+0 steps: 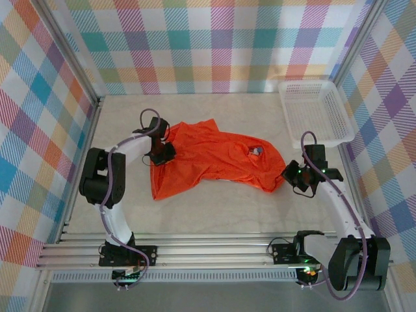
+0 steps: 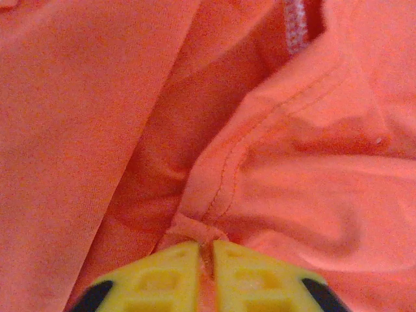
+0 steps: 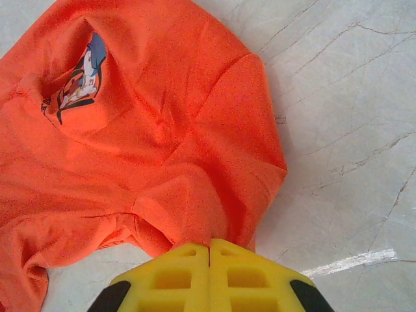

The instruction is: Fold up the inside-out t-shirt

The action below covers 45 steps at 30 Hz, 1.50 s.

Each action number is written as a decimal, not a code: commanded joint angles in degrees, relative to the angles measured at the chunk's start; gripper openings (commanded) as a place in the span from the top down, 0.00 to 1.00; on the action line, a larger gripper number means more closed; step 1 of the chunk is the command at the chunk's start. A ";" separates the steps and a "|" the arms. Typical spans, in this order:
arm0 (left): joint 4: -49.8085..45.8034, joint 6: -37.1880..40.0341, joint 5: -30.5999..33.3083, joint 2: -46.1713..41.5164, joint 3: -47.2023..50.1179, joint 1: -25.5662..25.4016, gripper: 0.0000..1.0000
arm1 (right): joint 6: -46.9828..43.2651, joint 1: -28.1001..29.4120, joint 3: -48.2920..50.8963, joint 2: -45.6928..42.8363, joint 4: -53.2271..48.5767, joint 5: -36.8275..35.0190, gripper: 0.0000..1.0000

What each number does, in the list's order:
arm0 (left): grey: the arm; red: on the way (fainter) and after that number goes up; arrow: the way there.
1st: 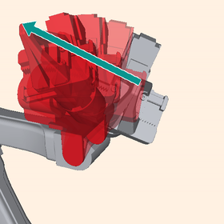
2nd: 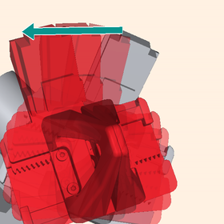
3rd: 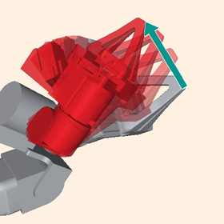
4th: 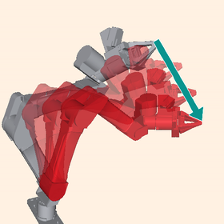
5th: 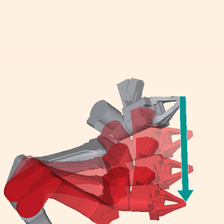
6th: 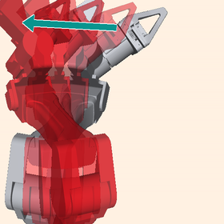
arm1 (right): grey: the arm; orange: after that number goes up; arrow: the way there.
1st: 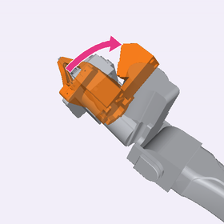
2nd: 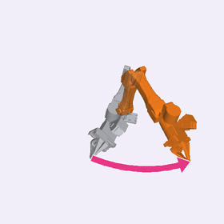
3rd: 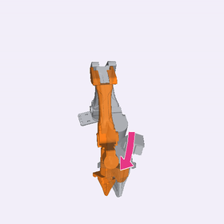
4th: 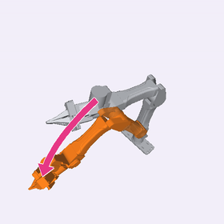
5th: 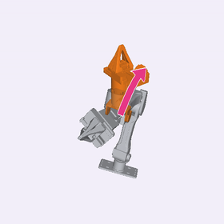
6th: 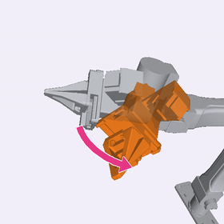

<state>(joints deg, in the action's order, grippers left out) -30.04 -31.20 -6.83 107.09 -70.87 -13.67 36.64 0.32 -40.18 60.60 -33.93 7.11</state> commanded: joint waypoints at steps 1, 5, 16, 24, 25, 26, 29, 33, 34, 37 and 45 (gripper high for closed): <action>-2.04 0.67 0.17 0.06 -2.91 0.42 1.00 | -0.59 -0.21 -1.47 -0.74 -0.70 -0.26 1.00; -5.60 0.90 2.89 -2.21 -5.22 0.49 1.00 | -0.45 -0.27 -2.08 -0.74 -0.95 -0.34 1.00; -17.97 1.60 13.12 -12.24 -19.67 1.30 1.00 | -2.19 -0.24 -14.46 0.59 -3.33 -1.32 1.00; -27.93 0.66 11.01 -5.83 -56.12 9.44 1.00 | -4.70 -1.97 -48.38 13.79 -7.75 -0.80 1.00; -28.90 0.46 10.90 -5.14 -60.72 10.59 1.00 | -4.65 -2.50 -52.63 15.04 -8.57 -0.58 1.00; -29.44 0.05 10.68 -4.66 -65.15 11.91 1.00 | -4.57 -3.03 -57.17 16.24 -9.43 -0.29 1.00; -27.12 -0.91 9.53 -6.80 -69.77 15.05 1.00 | -3.71 -4.30 -66.64 18.09 -11.02 0.63 1.00; -21.57 0.06 8.37 -13.92 -65.64 16.99 1.00 | -2.81 -4.81 -70.81 16.98 -9.70 3.32 1.00; -20.03 0.58 7.91 -15.94 -63.50 17.26 1.00 | -2.61 -4.89 -70.47 16.22 -8.89 4.04 1.00; -15.69 2.02 8.48 -22.23 -56.09 17.83 1.00 | -2.37 -4.97 -69.10 13.50 -7.73 5.01 1.00; -16.41 5.28 7.55 -26.46 -55.06 18.85 1.00 | -3.50 -5.06 -72.69 11.15 -8.34 7.56 1.00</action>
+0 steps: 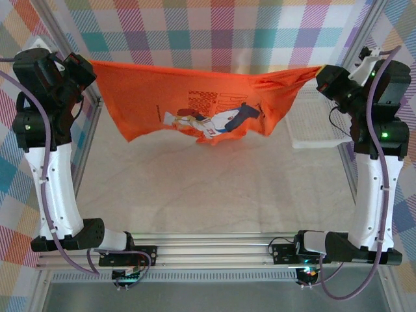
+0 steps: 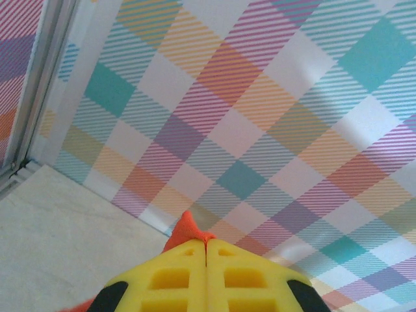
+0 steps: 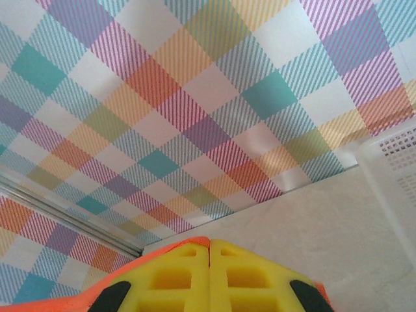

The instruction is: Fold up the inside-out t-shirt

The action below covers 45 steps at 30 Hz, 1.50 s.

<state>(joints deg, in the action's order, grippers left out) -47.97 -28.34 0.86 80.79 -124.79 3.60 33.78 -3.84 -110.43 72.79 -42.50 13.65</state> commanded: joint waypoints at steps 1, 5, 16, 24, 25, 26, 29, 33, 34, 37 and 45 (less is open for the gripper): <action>1.04 2.54 -0.60 -0.47 -1.08 1.58 1.00 | -0.68 -0.87 -2.47 -1.38 0.31 1.71 1.00; -2.49 3.47 -5.46 -3.67 3.24 1.59 1.00 | -1.33 -0.89 1.60 -4.83 -1.19 7.71 1.00; -0.44 2.05 -16.30 -16.64 47.84 1.46 1.00 | -1.26 -0.82 45.59 -20.42 -1.09 16.65 1.00; 3.32 -0.02 -15.46 -6.59 51.26 1.50 1.00 | -0.93 -0.82 46.44 -11.34 5.86 14.30 1.00; 4.22 -0.57 -14.28 -3.71 49.56 1.50 1.00 | -0.45 -0.82 44.33 -7.97 7.90 14.30 1.00; 4.73 -1.02 -13.08 -0.89 47.32 1.49 1.00 | -0.07 -0.74 42.00 -4.81 9.63 14.30 1.00; 4.78 -1.59 -9.86 10.64 34.76 1.66 1.00 | 0.68 -0.43 29.74 7.01 12.61 13.89 1.00; -3.79 -3.17 -10.28 29.43 3.27 1.75 1.00 | 0.30 -0.07 4.81 23.59 7.23 11.50 1.00; -5.59 -4.15 -11.48 33.96 -5.80 1.94 1.00 | 0.27 -0.12 -2.21 27.41 5.41 10.92 1.00; -8.05 -7.14 -16.27 46.28 -32.76 3.15 1.00 | -0.77 -0.21 -25.21 38.12 -1.11 10.92 1.00; 8.25 -14.22 -23.87 37.99 -35.33 9.06 1.00 | -0.46 -1.08 -50.10 44.35 -1.74 15.61 1.00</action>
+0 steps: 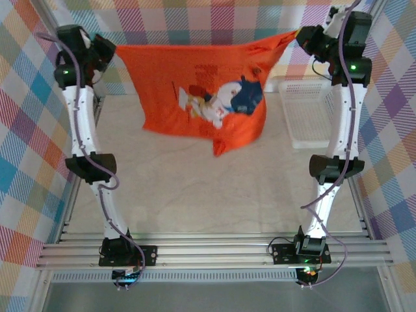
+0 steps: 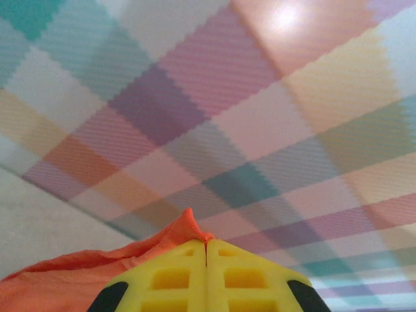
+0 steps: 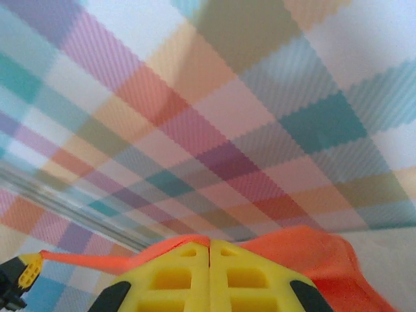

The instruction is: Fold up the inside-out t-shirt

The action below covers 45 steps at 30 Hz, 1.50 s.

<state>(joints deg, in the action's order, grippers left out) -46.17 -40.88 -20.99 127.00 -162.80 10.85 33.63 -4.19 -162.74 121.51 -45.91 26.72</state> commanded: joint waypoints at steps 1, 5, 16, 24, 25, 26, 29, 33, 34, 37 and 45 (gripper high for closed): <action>8.22 -0.45 -2.76 -11.50 8.40 1.80 1.00 | -0.31 -0.61 8.25 -7.72 4.86 3.25 1.00; 15.00 4.06 -3.21 -24.27 29.03 1.80 1.00 | -2.28 0.48 31.57 -20.77 14.43 2.27 1.00; 16.77 8.38 4.15 -57.05 93.79 1.54 1.00 | -2.88 4.57 97.14 -55.82 26.07 -1.05 1.00; 17.58 2.82 3.34 -71.75 124.19 1.10 1.00 | -0.06 6.48 126.50 -71.76 20.95 -0.57 1.00; 16.43 2.93 4.46 -72.74 125.31 1.01 1.00 | 0.19 6.49 128.23 -73.09 19.61 -1.06 1.00; 15.00 3.23 5.34 -73.25 125.70 0.97 1.00 | 0.46 6.49 129.52 -74.25 18.75 -1.58 1.00; 11.11 5.06 6.52 -74.12 125.95 0.92 1.00 | 1.14 6.49 131.99 -77.59 15.42 -4.98 1.00; 8.41 5.56 7.41 -74.64 126.96 0.84 1.00 | 0.73 6.47 132.73 -79.82 12.97 -7.86 1.00; 8.02 5.55 7.64 -74.89 127.26 0.76 1.00 | 0.73 6.41 133.10 -80.15 12.80 -7.90 1.00; 7.28 5.07 8.08 -75.74 127.42 -0.18 1.00 | 1.08 6.49 134.66 -80.81 12.86 -6.87 0.98; 7.51 4.03 9.24 -78.09 128.66 -2.58 1.00 | 0.91 6.45 135.76 -82.67 12.41 -7.00 0.99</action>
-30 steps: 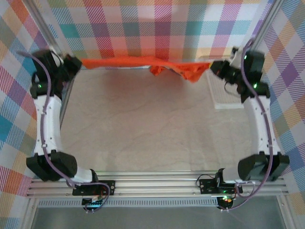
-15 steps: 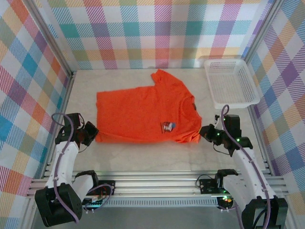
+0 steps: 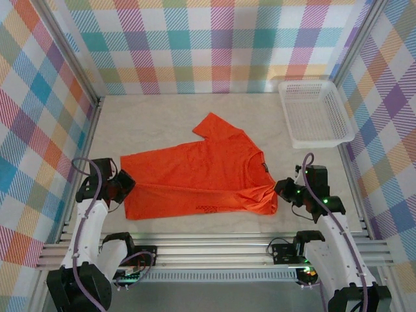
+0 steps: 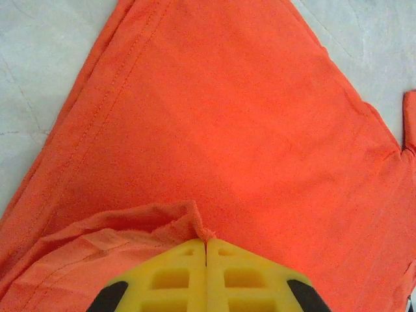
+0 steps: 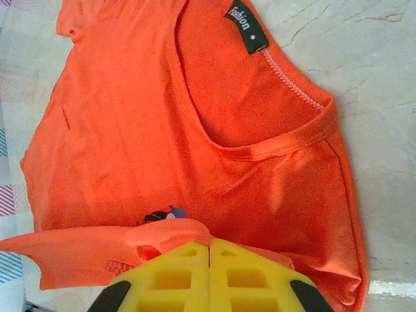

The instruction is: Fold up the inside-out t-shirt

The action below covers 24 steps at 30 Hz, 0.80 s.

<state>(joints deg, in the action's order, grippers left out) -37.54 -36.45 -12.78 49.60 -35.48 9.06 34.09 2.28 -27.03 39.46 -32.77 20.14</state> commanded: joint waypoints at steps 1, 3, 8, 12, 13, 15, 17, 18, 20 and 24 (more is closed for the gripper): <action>-0.58 -0.72 1.02 -0.47 1.72 -0.88 1.00 | 0.46 -0.04 0.07 -0.38 -0.35 -0.50 0.99; 0.74 -1.36 0.72 0.50 2.47 -0.91 1.00 | 0.58 -0.03 -0.25 0.39 0.61 -0.41 1.00; 2.39 -1.84 0.12 4.48 1.74 -1.14 1.00 | 0.28 0.01 -2.25 4.19 3.18 -0.36 1.00; 1.83 -1.68 0.36 4.59 1.65 -1.37 1.00 | 0.27 -0.01 -2.43 5.27 3.72 -0.11 1.00; 1.45 -1.70 0.70 4.33 1.73 -1.33 1.00 | 0.39 -0.05 -2.13 5.08 3.76 -0.25 1.00; 1.58 -2.02 1.40 3.63 2.45 -1.33 1.00 | 0.75 -0.04 -1.32 4.65 3.76 -0.88 1.00; 3.28 -3.64 1.62 3.60 3.58 -1.33 1.00 | 1.14 -0.07 -0.73 4.69 4.65 -1.06 1.00; 5.34 -4.45 0.96 4.40 4.20 -1.37 1.00 | 1.77 -0.07 -0.46 5.25 5.46 -1.01 1.00; 10.03 -6.10 -0.15 7.46 4.64 -1.41 1.00 | 2.46 0.04 -0.86 7.44 7.55 -0.41 1.00; 17.14 -8.13 -2.22 21.12 0.20 -1.92 1.00 | 3.18 0.08 -2.69 14.94 12.19 0.13 1.00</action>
<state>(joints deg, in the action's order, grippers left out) -27.24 -42.13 -13.06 64.18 -32.58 8.05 35.92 2.28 -27.79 50.92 -25.32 19.97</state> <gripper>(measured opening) 0.049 0.048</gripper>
